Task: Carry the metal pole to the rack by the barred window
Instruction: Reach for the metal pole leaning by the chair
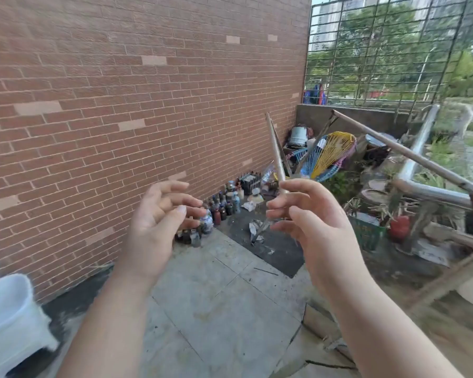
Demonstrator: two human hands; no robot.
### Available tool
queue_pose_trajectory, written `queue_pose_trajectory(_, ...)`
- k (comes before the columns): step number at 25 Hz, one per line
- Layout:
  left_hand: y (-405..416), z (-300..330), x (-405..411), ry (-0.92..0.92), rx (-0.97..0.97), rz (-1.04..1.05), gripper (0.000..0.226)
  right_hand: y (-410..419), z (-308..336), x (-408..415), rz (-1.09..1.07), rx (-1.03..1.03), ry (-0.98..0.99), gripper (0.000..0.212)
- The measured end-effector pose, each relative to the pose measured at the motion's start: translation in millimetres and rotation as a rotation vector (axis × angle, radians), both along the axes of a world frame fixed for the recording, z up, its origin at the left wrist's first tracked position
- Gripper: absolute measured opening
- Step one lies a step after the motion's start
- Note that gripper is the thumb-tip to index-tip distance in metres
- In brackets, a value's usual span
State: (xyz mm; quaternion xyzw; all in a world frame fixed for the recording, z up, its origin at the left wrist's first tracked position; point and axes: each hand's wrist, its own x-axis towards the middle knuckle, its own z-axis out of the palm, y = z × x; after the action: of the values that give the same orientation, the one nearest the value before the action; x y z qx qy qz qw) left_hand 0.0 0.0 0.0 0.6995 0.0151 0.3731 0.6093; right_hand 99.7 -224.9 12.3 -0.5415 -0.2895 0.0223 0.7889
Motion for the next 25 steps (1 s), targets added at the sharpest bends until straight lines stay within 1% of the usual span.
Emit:
queue_pose_trajectory(3,56,-12,-22,-0.005,0.009,0.096,0.033,63,-11,1,0.097,-0.062,-0.011,0.04)
queue_pose_trajectory(5,106,-23,-40,0.019,-0.033,0.158,0.032,114,-25,3,0.137,-0.099,-0.001,0.04)
queue_pose_trajectory(6,134,-30,-50,0.042,-0.046,0.202,0.031,142,-32,2,0.147,-0.116,0.005,0.04)
queue_pose_trajectory(8,201,-40,-70,0.117,-0.043,0.29,0.039,211,-45,2,0.162,-0.134,0.037,0.039)
queue_pose_trajectory(11,286,-43,-79,0.222,-0.023,0.331,0.042,297,-53,5,0.159,-0.128,0.091,0.039)
queue_pose_trajectory(13,332,-42,-76,0.254,-0.012,0.308,0.039,342,-58,9,0.127,-0.098,0.116,0.039)
queue_pose_trajectory(15,369,-41,-66,0.243,-0.019,0.288,0.038,373,-61,14,0.094,-0.069,0.137,0.04)
queue_pose_trajectory(18,406,-41,-41,0.22,-0.054,0.222,0.039,402,-63,25,0.041,-0.097,0.144,0.041)
queue_pose_trajectory(22,439,-53,15,0.217,-0.029,0.105,0.04,421,-63,63,-0.041,-0.141,0.124,0.039)
queue_pose_trajectory(25,465,-57,75,0.192,-0.025,0.052,0.039,438,-68,110,-0.076,-0.128,0.132,0.04)
